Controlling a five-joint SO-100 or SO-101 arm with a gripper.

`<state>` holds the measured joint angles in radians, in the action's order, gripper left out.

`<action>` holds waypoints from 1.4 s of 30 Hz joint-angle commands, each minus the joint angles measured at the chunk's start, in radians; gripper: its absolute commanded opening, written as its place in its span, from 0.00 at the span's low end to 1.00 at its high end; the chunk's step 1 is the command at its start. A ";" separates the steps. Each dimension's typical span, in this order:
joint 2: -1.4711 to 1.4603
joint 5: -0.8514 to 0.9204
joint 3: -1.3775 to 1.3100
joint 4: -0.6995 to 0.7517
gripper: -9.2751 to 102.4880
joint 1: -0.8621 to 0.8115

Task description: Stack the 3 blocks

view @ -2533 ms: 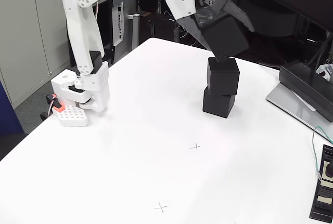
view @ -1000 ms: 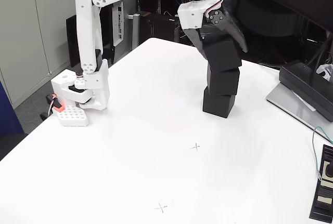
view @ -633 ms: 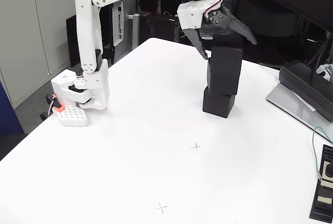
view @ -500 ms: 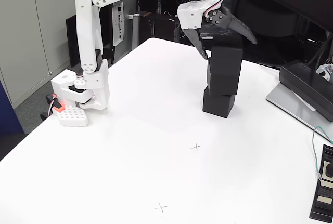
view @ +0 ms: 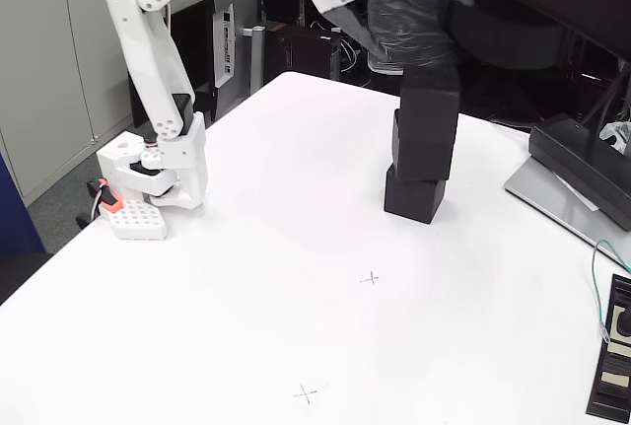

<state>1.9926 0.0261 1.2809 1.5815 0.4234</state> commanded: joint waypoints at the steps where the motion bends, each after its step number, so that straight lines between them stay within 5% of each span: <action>1: 0.124 0.040 -0.006 0.000 0.44 -0.046; 17: 0.222 0.075 -0.002 0.000 0.08 -0.472; 25: 0.233 0.075 -0.018 -0.002 0.07 -0.626; 36: 0.442 0.067 0.014 -0.002 0.07 -0.629; 42: 0.609 0.066 0.262 -0.120 0.07 -0.627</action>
<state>2.5525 0.0920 1.4619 1.5140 -0.2025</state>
